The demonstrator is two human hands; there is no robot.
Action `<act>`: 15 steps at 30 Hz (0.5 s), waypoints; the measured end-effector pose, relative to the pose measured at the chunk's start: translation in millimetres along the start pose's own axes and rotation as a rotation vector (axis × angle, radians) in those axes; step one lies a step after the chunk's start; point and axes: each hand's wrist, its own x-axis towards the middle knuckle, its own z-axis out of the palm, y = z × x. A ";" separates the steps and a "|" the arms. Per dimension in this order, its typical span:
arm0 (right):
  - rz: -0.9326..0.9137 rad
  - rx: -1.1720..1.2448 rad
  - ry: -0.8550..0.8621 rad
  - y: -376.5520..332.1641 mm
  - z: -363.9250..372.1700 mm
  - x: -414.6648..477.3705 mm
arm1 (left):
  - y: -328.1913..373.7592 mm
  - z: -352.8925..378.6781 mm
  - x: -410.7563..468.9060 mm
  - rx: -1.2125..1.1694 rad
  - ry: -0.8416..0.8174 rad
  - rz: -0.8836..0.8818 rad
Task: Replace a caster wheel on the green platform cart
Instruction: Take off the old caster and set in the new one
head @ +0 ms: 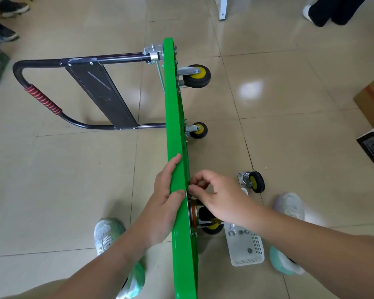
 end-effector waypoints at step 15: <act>-0.083 0.047 -0.033 5.2 -2.0 -7.3 | 0.3 -0.4 0.2 0.011 0.009 0.008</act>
